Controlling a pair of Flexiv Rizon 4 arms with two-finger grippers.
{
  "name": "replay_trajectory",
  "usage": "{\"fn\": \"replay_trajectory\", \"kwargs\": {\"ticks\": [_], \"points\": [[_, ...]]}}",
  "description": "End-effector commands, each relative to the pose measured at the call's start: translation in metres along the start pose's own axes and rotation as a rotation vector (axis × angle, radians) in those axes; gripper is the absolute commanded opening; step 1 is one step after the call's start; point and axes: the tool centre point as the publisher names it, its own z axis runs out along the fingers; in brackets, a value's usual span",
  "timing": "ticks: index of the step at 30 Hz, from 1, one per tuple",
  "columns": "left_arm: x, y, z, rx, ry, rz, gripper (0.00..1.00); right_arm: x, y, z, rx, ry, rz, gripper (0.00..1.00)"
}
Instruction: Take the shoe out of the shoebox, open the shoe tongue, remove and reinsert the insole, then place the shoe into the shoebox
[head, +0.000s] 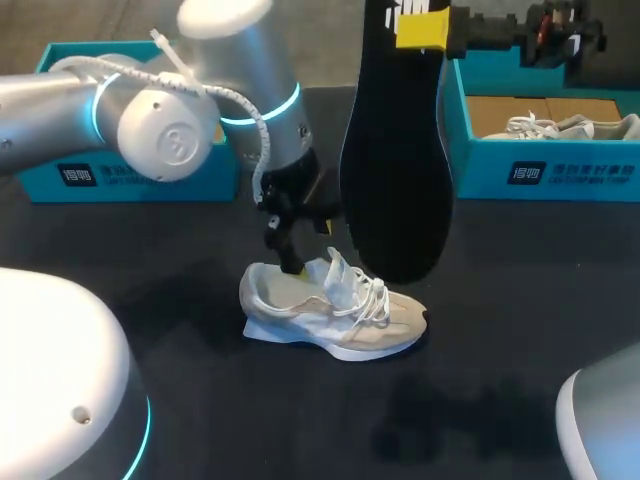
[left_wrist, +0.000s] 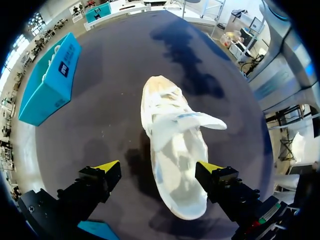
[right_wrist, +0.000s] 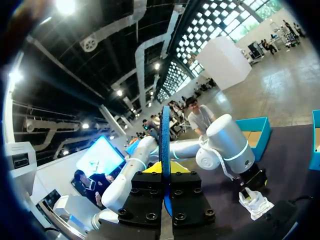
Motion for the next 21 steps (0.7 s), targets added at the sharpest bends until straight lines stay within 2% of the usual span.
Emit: {"fn": "replay_trajectory", "kwargs": {"ticks": [1,10,16,21], "points": [[-0.007,-0.004,0.014,0.000,0.007,-0.002,1.00,0.005,-0.007,0.004,-0.015,-0.003,0.001,0.00],[-0.010,-0.004,0.032,-0.007,0.002,0.006,1.00,0.005,-0.007,0.004,-0.015,-0.003,0.001,0.00],[-0.018,-0.004,0.055,0.008,-0.020,0.015,1.00,0.005,-0.007,0.004,-0.015,-0.003,0.001,0.00],[-0.020,-0.004,0.063,0.008,-0.017,0.012,0.87,0.005,-0.007,0.004,-0.015,-0.003,0.001,0.00]]}}
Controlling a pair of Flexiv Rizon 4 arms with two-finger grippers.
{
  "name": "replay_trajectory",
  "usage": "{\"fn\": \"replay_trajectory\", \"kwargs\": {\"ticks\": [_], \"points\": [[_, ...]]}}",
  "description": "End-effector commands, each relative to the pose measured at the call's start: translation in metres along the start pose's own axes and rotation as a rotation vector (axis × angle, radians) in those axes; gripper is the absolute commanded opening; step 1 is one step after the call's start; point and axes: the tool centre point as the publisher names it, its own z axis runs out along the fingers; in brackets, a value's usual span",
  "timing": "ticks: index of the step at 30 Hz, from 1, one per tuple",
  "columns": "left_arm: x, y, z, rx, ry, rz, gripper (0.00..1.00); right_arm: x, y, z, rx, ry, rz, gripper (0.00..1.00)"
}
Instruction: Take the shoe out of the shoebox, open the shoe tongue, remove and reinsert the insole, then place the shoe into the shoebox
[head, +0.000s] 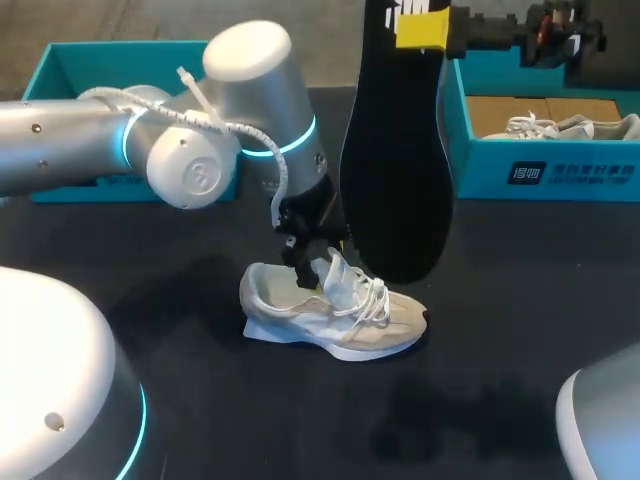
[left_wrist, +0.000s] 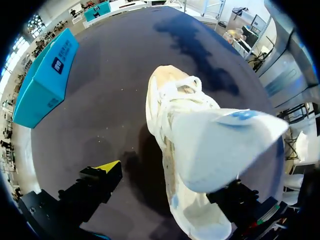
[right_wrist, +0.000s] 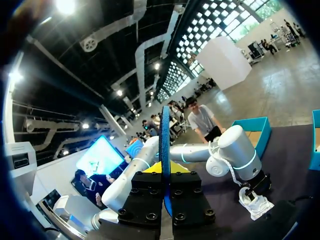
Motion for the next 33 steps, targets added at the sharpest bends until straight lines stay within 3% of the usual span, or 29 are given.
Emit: {"fn": "replay_trajectory", "kwargs": {"ticks": [1,3,6,7,8,11,13,15,28,33], "points": [[-0.004,-0.002,0.011,0.001,0.003,0.000,0.86,0.005,-0.007,0.004,-0.015,-0.003,0.001,0.00],[-0.005,-0.002,0.013,-0.001,0.003,-0.001,0.84,0.005,-0.007,0.004,-0.015,-0.003,0.001,0.00],[-0.005,-0.002,0.016,-0.006,0.007,0.002,0.72,0.005,-0.007,0.004,-0.015,-0.003,0.001,0.00],[-0.005,-0.002,0.016,-0.010,0.008,0.004,0.64,0.005,-0.007,0.004,-0.015,-0.003,0.001,0.00],[-0.005,-0.002,0.017,-0.014,0.011,0.007,0.46,0.005,-0.007,0.004,-0.015,-0.003,0.001,0.00],[-0.004,-0.002,0.019,-0.025,0.019,0.013,0.24,0.005,-0.007,0.004,-0.015,-0.003,0.001,0.00],[-0.004,-0.002,0.019,-0.029,0.022,0.014,0.21,0.005,-0.007,0.004,-0.015,-0.003,0.001,0.00],[-0.005,-0.002,0.018,-0.032,0.023,0.016,0.02,0.005,-0.007,0.004,-0.015,-0.003,0.001,0.00],[-0.005,-0.001,0.017,-0.022,0.038,0.025,0.00,0.005,-0.007,0.004,-0.015,-0.003,0.001,0.00],[-0.007,-0.004,0.002,0.007,0.044,0.048,0.00,0.005,-0.007,0.004,-0.015,-0.003,0.001,0.00]]}}
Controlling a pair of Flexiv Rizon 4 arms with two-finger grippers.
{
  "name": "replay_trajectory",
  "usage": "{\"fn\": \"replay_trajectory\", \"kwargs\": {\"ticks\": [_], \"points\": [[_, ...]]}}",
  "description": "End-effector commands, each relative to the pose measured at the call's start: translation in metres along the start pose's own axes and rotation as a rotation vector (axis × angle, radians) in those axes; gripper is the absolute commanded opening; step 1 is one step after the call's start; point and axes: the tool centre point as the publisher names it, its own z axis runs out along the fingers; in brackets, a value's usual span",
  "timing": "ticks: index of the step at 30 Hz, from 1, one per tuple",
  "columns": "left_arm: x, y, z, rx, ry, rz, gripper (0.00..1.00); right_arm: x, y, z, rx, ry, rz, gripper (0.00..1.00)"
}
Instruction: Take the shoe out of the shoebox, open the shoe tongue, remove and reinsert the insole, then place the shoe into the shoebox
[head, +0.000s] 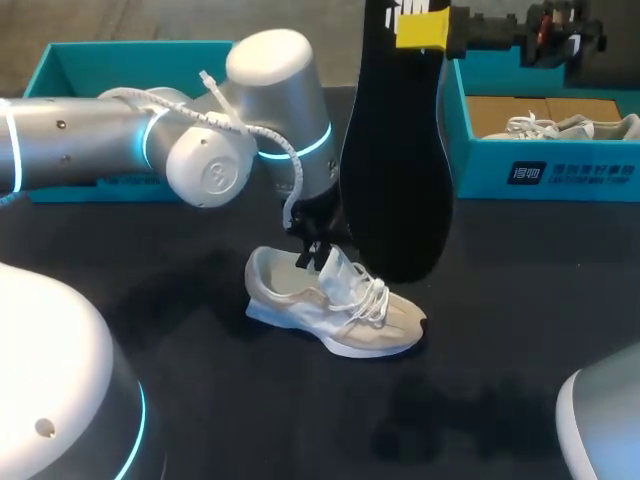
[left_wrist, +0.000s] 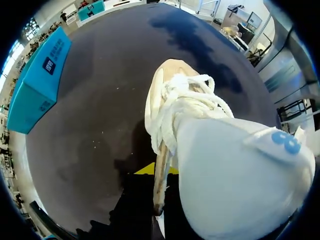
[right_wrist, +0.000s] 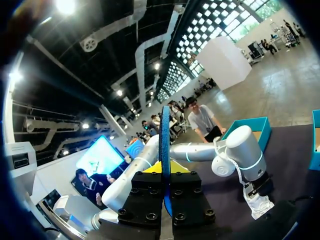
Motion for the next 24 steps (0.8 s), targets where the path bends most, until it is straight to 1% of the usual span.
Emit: {"fn": "replay_trajectory", "kwargs": {"ticks": [1,2,3,5,6,8,9,14,24], "points": [[0.000,0.001,-0.014,0.023,0.007,0.014,0.00,0.005,-0.007,0.004,-0.015,-0.003,0.001,0.00],[0.000,0.001,-0.014,0.023,0.007,0.014,0.00,0.005,-0.007,0.004,-0.015,-0.003,0.001,0.00],[-0.001,-0.002,-0.025,0.049,0.015,0.033,0.00,0.005,-0.007,0.004,-0.015,-0.003,0.001,0.00],[-0.001,-0.003,-0.028,0.052,0.015,0.041,0.00,0.005,-0.007,0.004,-0.015,-0.003,0.001,0.00],[-0.002,-0.004,-0.037,0.056,0.020,0.077,0.00,0.005,-0.007,0.004,-0.015,-0.003,0.001,0.00],[-0.002,-0.004,-0.040,0.056,0.016,0.089,0.00,0.005,-0.007,0.004,-0.015,-0.003,0.001,0.00],[-0.003,-0.003,-0.046,0.052,0.029,0.157,0.00,0.005,-0.007,0.004,-0.015,-0.003,0.001,0.00],[-0.003,0.001,-0.057,0.001,0.049,0.276,0.00,0.005,-0.007,0.004,-0.015,-0.003,0.001,0.00],[-0.004,0.013,-0.072,-0.026,0.126,0.529,0.00,0.005,-0.007,0.004,-0.015,-0.003,0.001,0.00]]}}
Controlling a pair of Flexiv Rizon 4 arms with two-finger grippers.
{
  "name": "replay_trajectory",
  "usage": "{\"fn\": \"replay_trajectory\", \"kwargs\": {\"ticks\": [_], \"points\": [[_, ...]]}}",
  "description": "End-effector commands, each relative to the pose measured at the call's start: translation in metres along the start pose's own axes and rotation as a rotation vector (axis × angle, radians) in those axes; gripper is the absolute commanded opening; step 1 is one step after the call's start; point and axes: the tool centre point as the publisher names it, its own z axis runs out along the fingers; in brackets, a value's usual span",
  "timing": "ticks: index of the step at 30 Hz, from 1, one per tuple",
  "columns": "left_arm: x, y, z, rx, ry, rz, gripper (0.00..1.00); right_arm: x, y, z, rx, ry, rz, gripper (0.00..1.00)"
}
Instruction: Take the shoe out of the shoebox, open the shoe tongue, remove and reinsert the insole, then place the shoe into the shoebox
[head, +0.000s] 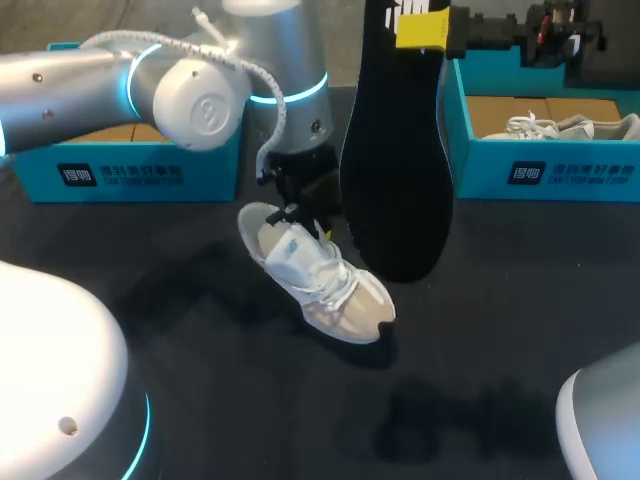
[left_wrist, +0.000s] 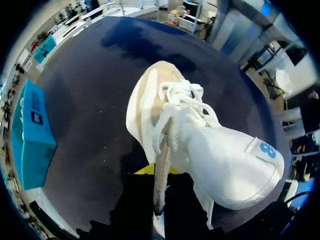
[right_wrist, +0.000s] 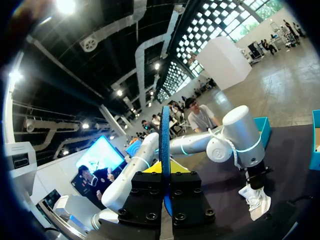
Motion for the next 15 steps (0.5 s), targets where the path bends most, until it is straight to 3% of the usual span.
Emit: {"fn": "replay_trajectory", "kwargs": {"ticks": [1,15], "points": [[0.001,0.004,-0.009,-0.007,0.034,0.093,0.00,0.005,-0.007,0.004,-0.015,-0.003,0.001,0.00],[-0.003,0.015,-0.010,-0.070,0.169,0.498,0.00,0.005,-0.007,0.004,-0.015,-0.003,0.001,0.00]]}}
